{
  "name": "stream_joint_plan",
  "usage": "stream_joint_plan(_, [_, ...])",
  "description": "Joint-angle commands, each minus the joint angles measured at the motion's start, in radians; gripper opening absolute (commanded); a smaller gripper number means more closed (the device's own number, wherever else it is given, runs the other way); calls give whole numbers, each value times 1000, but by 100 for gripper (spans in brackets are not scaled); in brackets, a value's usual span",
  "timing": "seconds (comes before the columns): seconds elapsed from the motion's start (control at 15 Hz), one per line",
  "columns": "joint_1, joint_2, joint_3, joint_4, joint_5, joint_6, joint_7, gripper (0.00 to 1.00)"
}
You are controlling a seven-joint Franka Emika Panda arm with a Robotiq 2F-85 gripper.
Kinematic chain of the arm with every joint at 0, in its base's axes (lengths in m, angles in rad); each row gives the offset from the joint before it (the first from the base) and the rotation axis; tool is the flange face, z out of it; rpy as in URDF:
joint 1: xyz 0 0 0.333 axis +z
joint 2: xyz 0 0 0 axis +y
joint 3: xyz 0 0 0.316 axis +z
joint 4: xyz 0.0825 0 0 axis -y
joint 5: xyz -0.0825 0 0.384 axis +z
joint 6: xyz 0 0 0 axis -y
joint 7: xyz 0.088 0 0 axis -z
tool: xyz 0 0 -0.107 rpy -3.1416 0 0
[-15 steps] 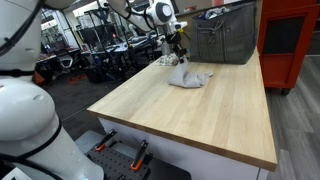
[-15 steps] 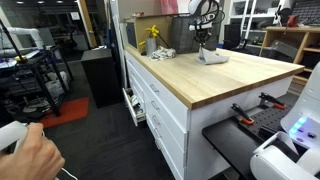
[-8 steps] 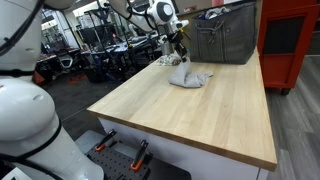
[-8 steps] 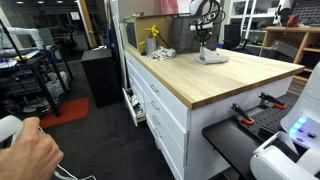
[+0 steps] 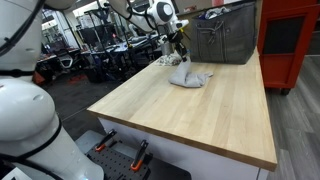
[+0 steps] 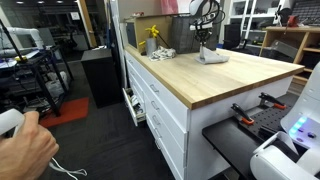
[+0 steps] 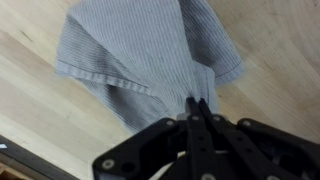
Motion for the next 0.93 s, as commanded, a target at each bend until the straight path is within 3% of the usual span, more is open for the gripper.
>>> stream_joint_plan(0.0, [-2, 0, 2, 2, -1, -2, 0, 2])
stream_joint_plan(0.87, [-10, 35, -23, 39, -3, 33, 41, 1])
